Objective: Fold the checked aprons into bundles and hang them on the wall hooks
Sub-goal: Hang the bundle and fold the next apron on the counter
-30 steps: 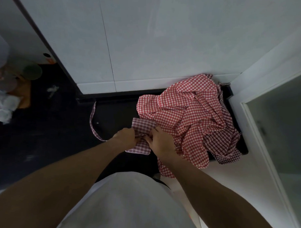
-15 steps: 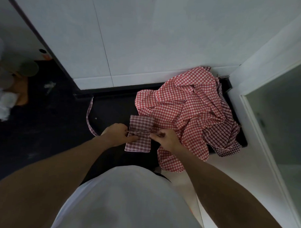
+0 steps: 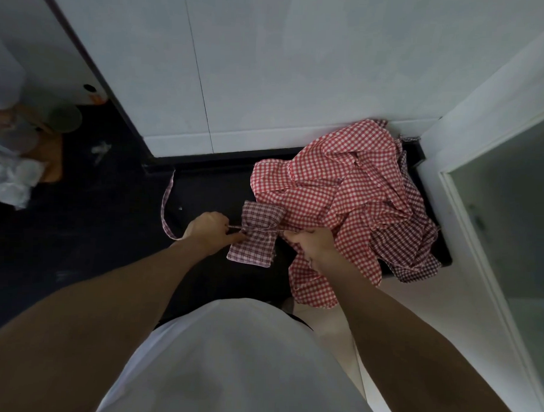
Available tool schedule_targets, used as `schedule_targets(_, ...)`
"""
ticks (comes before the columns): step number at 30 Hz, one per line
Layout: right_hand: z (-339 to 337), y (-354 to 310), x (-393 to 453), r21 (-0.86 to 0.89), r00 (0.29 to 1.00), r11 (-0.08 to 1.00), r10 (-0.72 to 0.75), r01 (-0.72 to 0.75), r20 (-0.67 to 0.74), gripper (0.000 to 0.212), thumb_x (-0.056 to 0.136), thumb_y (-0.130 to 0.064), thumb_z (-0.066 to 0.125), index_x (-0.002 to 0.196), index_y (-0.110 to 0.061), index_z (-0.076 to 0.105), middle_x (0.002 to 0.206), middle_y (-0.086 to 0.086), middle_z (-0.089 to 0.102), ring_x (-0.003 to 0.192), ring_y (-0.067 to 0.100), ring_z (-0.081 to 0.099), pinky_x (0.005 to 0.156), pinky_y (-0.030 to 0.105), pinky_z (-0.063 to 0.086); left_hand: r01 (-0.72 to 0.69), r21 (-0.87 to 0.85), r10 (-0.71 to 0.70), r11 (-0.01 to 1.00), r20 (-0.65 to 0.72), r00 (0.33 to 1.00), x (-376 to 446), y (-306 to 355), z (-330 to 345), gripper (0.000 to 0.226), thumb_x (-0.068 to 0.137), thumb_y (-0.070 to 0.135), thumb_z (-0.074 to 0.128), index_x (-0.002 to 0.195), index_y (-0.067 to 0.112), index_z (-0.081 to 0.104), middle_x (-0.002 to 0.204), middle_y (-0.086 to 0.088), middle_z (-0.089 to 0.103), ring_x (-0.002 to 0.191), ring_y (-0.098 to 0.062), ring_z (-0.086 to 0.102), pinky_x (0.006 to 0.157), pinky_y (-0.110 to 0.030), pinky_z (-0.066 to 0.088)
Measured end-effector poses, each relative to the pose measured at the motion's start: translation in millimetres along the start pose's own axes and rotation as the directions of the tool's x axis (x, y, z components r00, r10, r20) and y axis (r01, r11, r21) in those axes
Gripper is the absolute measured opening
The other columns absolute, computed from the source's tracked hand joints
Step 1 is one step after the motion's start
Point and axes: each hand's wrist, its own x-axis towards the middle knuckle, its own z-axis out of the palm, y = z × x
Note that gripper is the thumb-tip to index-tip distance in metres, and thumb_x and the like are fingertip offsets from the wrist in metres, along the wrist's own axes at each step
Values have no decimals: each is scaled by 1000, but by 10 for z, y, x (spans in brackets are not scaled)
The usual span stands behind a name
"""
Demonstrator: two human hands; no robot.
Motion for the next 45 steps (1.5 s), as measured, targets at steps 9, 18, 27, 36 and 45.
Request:
schedule_targets(9, -62, 41, -19, 40, 991, 994, 107, -104, -81, 41, 66, -38, 90, 83, -14, 61, 108, 3, 69, 73, 16, 55, 81, 34, 49, 61, -323, -63, 944, 7, 998, -53, -29, 16, 55, 96, 50, 54, 59, 10, 51, 54, -5, 47, 48, -15, 44, 51, -31, 41)
schedule_targets(18, -34, -129, -171, -187, 985, 978, -122, 98, -122, 5, 87, -14, 70, 85, -10, 69, 91, 7, 69, 83, 23, 63, 83, 35, 53, -21, -454, -65, 891, -172, 983, -64, 233, -66, 38, 93, 29, 66, 64, 10, 51, 59, -4, 48, 51, -15, 43, 54, -31, 44)
schedule_targets(27, -81, -355, -280, -377, 902, 823, -418, 425, 107, 38, 91, -18, 66, 58, -22, 48, 55, -8, 48, 52, 4, 44, 52, 17, 31, -91, -684, 96, 723, -32, 995, -89, 712, -177, 23, 92, 15, 65, 85, -7, 65, 84, -13, 65, 67, -13, 61, 70, -33, 54)
schedule_targets(36, -191, -398, -319, -306, 911, 868, -316, 390, 265, 28, 102, -22, 55, 74, -21, 57, 69, -3, 58, 61, 8, 51, 60, 23, 40, -101, -687, 235, 720, 104, 966, -93, 717, 10, 17, 107, 21, 40, 104, 11, 54, 76, -6, 54, 55, -15, 51, 51, -28, 45)
schedule_targets(45, -350, -484, -394, -592, 793, 532, -346, 605, 501, 22, 102, -21, 52, 93, -10, 68, 87, 4, 65, 77, 16, 58, 71, 29, 45, -120, -632, 222, 765, 84, 971, -79, 758, 38, 29, 106, 17, 42, 134, 18, 49, 78, -7, 65, 44, -13, 57, 41, -22, 48)
